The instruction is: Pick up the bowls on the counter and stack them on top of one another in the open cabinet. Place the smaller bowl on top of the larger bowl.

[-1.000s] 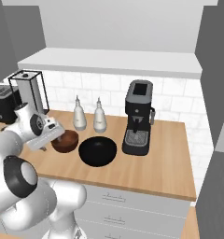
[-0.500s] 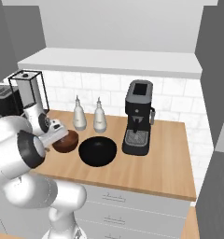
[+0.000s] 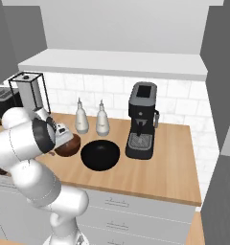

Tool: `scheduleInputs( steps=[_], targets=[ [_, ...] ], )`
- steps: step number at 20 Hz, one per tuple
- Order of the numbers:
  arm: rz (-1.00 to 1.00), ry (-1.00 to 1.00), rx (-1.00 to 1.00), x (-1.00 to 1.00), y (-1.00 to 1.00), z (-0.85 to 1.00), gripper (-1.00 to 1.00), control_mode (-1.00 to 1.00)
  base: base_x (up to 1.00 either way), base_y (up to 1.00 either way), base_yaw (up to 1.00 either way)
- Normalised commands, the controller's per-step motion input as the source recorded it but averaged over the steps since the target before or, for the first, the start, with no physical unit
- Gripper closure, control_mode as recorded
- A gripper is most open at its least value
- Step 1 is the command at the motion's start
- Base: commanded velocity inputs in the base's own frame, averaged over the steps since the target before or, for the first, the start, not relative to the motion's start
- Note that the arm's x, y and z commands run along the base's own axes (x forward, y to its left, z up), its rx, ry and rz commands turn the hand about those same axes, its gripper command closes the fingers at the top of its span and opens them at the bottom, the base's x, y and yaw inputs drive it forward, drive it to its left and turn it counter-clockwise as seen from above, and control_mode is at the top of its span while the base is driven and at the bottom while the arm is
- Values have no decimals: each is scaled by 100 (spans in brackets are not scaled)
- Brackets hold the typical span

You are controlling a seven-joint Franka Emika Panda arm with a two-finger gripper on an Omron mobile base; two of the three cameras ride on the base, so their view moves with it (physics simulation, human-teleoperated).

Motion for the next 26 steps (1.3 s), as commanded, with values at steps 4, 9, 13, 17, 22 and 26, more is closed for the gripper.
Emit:
scheduleInputs(
  steps=[4, 9, 13, 17, 22, 26],
  targets=[
    [2, 1, -1, 8, 0, -27, 100, -100, 0, 0, 0],
    [1, 0, 0, 0, 0, -4, 100, -100, 0, 0, 0],
    [0, 0, 0, 0, 0, 0, 100, -100, 0, 0, 0],
    [0, -17, 0, -19, -2, 22, 100, -100, 0, 0, 0],
    [-9, -28, 0, -43, -29, 65, 100, -100, 0, 0, 0],
    [-28, -5, 6, -13, -52, 70, 100, -100, 0, 0, 0]
  ],
)
